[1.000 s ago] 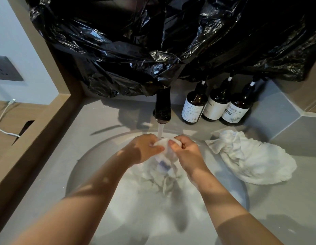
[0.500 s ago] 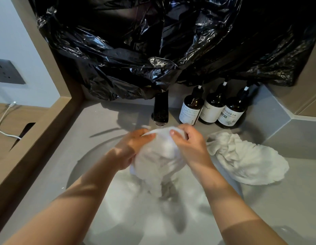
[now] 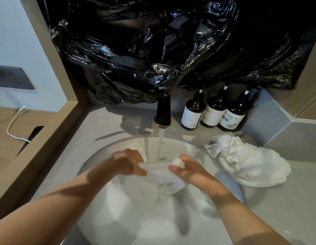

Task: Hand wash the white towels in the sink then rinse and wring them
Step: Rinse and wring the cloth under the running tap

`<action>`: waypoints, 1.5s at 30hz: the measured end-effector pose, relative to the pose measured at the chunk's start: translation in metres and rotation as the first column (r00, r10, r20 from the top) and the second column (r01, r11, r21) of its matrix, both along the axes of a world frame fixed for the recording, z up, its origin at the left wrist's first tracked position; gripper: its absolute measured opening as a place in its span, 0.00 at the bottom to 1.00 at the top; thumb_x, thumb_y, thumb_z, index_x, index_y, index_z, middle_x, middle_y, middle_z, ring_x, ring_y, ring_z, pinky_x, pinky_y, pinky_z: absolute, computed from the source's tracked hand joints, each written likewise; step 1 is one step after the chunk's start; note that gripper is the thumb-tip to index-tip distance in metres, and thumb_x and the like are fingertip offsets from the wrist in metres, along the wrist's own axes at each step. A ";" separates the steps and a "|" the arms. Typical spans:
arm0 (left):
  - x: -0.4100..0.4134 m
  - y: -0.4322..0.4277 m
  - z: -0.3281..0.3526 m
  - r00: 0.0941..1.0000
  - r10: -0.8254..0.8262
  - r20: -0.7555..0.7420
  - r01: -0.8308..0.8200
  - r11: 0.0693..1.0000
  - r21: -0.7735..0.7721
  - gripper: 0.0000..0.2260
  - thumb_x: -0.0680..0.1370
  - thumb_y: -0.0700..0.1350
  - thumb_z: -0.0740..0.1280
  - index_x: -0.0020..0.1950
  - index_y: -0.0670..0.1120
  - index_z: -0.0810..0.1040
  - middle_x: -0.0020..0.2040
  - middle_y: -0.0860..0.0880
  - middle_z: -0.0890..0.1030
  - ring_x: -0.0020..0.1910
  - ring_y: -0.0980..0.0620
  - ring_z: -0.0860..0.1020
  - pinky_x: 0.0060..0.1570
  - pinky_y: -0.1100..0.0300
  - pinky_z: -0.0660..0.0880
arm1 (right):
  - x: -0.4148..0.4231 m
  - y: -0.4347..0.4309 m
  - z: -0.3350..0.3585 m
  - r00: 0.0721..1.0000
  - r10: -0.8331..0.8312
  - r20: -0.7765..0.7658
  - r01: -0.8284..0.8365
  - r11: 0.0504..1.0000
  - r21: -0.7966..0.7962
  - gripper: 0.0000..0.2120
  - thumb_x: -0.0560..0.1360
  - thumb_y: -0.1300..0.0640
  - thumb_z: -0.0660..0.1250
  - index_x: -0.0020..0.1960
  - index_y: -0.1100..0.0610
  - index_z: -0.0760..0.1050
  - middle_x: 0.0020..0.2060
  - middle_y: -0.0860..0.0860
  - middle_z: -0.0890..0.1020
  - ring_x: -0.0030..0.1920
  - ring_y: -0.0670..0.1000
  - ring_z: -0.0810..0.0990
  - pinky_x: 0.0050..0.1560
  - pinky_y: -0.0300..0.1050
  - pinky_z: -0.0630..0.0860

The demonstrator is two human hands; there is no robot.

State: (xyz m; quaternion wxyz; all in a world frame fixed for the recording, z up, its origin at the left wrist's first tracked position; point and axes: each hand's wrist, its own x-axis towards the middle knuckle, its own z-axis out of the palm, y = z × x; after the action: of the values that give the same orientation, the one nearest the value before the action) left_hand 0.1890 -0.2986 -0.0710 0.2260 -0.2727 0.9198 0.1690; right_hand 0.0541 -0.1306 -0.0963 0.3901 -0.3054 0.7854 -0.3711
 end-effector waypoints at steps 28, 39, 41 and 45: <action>0.037 0.001 0.197 0.391 0.619 -0.681 0.369 0.573 0.732 0.16 0.77 0.49 0.64 0.59 0.40 0.75 0.45 0.43 0.84 0.42 0.49 0.83 0.44 0.54 0.81 | 0.040 0.005 0.220 0.943 -0.291 0.162 0.307 0.571 -0.762 0.08 0.79 0.65 0.60 0.43 0.56 0.72 0.39 0.56 0.76 0.42 0.56 0.76 0.40 0.55 0.78; 0.032 0.011 0.222 0.340 0.537 -0.772 0.301 0.716 0.630 0.10 0.75 0.49 0.67 0.49 0.44 0.78 0.40 0.48 0.85 0.39 0.52 0.84 0.38 0.59 0.80 | 0.028 0.016 0.237 0.935 -0.350 0.061 0.222 0.442 -0.869 0.11 0.74 0.67 0.65 0.42 0.51 0.76 0.32 0.45 0.79 0.34 0.44 0.77 0.33 0.37 0.72; 0.029 0.012 0.193 0.445 0.531 -0.721 0.219 0.716 0.662 0.11 0.74 0.48 0.65 0.51 0.42 0.79 0.42 0.45 0.85 0.40 0.50 0.83 0.41 0.57 0.81 | 0.016 0.018 0.209 0.931 -0.363 -0.026 0.206 0.585 -0.784 0.12 0.73 0.68 0.66 0.43 0.50 0.77 0.35 0.46 0.80 0.38 0.44 0.79 0.37 0.37 0.74; 0.022 0.010 0.128 0.706 0.407 -0.579 -0.043 0.841 0.539 0.07 0.77 0.50 0.66 0.53 0.50 0.79 0.46 0.53 0.82 0.45 0.54 0.81 0.47 0.64 0.78 | -0.004 0.026 0.134 0.975 -0.223 -0.009 0.191 0.857 -0.478 0.06 0.70 0.66 0.71 0.44 0.57 0.79 0.35 0.52 0.81 0.36 0.47 0.79 0.36 0.43 0.74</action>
State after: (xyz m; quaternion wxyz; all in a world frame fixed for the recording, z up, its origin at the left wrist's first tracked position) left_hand 0.2113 -0.2888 0.0568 -0.0847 -0.2406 0.8220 0.5091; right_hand 0.0502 -0.1043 0.0380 0.2359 -0.3171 0.7109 -0.5817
